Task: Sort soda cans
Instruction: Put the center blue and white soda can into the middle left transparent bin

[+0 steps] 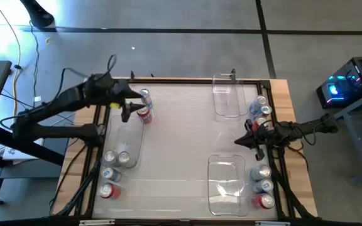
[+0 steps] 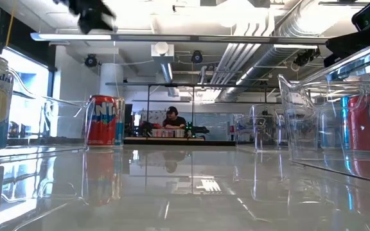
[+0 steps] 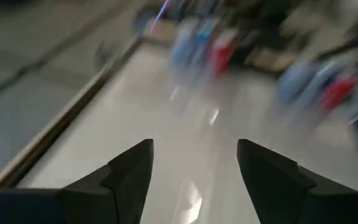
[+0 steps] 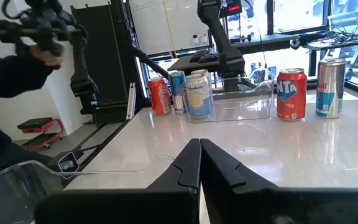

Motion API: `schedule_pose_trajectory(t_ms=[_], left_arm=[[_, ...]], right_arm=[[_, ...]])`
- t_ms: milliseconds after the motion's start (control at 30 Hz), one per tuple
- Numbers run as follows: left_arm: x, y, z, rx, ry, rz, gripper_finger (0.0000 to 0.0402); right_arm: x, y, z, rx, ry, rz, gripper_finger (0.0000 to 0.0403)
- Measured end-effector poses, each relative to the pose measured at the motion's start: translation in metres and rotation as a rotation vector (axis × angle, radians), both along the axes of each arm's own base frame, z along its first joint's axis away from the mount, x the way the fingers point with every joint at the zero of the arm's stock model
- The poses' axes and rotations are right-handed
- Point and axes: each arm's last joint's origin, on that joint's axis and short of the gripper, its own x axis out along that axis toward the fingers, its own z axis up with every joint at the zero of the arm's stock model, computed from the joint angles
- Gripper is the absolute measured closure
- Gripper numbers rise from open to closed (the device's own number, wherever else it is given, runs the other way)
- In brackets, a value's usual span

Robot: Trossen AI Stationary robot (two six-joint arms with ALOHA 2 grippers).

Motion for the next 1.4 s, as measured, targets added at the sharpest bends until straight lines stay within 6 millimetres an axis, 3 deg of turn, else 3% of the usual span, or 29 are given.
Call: schedule_pose_trajectory(t_ms=[200,467,767,900,1033,1167,1300,1400], left_arm=[[0.019,-0.036,-0.011,0.113,-0.338,-0.154,0.0204],[0.056,-0.050,-0.060,0.220,-0.344,-0.120,0.0217],[0.102,-0.053,-0.090,0.185,-0.376,-0.192,0.0218],[0.109,-0.060,-0.096,0.154,-0.385,-0.205,0.0218],[0.109,-0.072,-0.103,0.097,-0.328,-0.242,0.0218],[0.106,-0.090,-0.108,0.069,-0.278,-0.228,0.0218],[0.102,-0.109,-0.108,0.094,-0.269,-0.189,0.0218],[0.100,-0.119,-0.108,0.135,-0.266,-0.173,0.0218]], right_arm=[[0.000,0.000,0.000,0.000,0.000,0.000,0.0402],[0.000,0.000,0.000,0.000,0.000,0.000,0.0402],[0.000,-0.002,0.002,-0.045,-0.030,-0.075,0.0402],[-0.001,-0.006,0.014,0.184,-0.128,-0.172,0.0402],[-0.002,-0.010,0.022,0.282,-0.212,-0.306,0.0402],[-0.002,-0.007,0.036,0.300,-0.340,-0.195,0.0402],[-0.001,0.001,0.053,0.225,-0.519,-0.076,0.0402],[0.006,0.009,0.058,0.143,-0.553,-0.061,0.0402]])
